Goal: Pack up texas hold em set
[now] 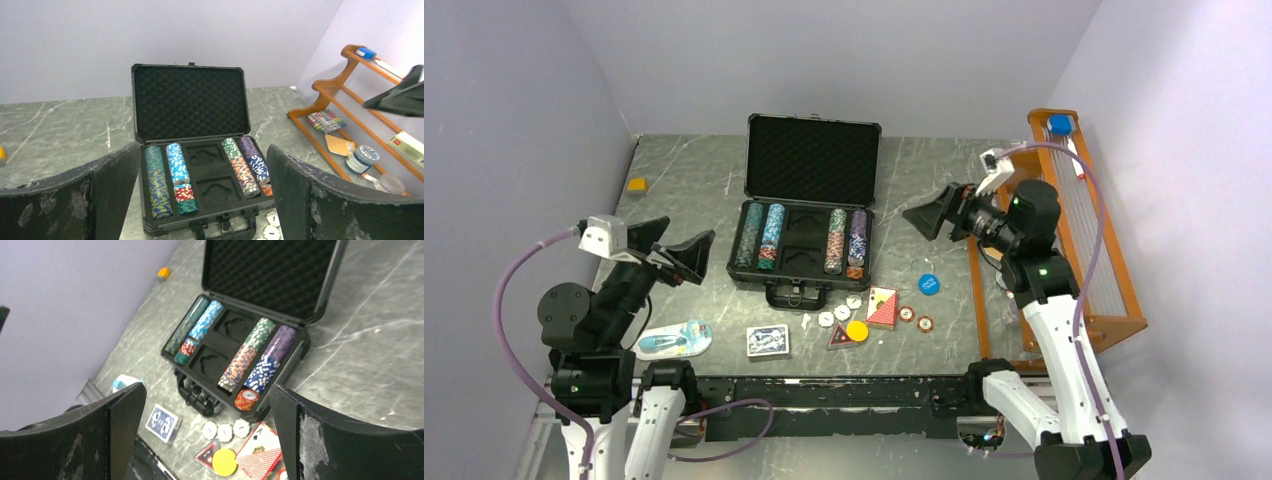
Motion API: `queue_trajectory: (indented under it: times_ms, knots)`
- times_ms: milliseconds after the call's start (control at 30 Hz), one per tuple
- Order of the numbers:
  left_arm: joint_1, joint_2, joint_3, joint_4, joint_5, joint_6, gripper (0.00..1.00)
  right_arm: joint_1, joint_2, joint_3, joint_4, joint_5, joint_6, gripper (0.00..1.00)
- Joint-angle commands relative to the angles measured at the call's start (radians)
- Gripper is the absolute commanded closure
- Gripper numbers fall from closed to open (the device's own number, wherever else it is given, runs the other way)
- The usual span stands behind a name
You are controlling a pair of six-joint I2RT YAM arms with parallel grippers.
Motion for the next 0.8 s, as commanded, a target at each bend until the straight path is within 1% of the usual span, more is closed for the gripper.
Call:
queue_trajectory:
  times_ms: [0, 100, 167, 267, 300, 333, 400, 500, 567, 700, 767]
  knots:
    - [0.011, 0.007, -0.007, 0.094, 0.038, -0.065, 0.01, 0.096, 0.011, -0.068, 0.078, -0.036, 0.000, 0.00]
    - [0.012, 0.025, 0.005, 0.096, 0.034, -0.068, 0.01, 0.248, 0.046, -0.104, 0.100, 0.116, -0.011, 0.00]
    - [0.012, 0.037, 0.017, 0.093, 0.029, -0.068, 0.01, 0.346, 0.076, -0.133, 0.142, 0.195, -0.007, 0.00]
    - [0.012, 0.050, 0.008, 0.126, 0.031, -0.068, 0.01, 0.490, 0.141, -0.178, 0.229, 0.272, 0.001, 0.00]
    - [0.012, 0.058, 0.007, 0.138, 0.027, -0.068, 0.01, 0.558, 0.171, -0.188, 0.263, 0.290, -0.008, 0.00]
    - [0.012, 0.064, 0.010, 0.144, 0.022, -0.068, 0.01, 0.595, 0.203, -0.190, 0.293, 0.316, -0.024, 0.00]
    - [0.012, 0.085, 0.029, 0.147, -0.013, -0.114, 0.01, 0.700, 0.282, -0.176, 0.336, 0.358, -0.086, 0.00]
    - [0.012, 0.113, 0.059, 0.140, -0.048, -0.134, 0.01, 0.842, 0.425, -0.123, 0.355, 0.386, -0.238, 0.02]
    - [0.012, 0.122, 0.072, 0.138, -0.059, -0.132, 0.01, 0.900, 0.515, -0.089, 0.359, 0.390, -0.345, 0.03]
    - [0.012, 0.129, 0.086, 0.122, -0.082, -0.123, 0.01, 0.955, 0.690, -0.002, 0.321, 0.302, -0.511, 0.11]
    - [0.012, 0.137, 0.092, 0.112, -0.096, -0.122, 0.01, 0.975, 0.773, 0.041, 0.284, 0.262, -0.578, 0.12]
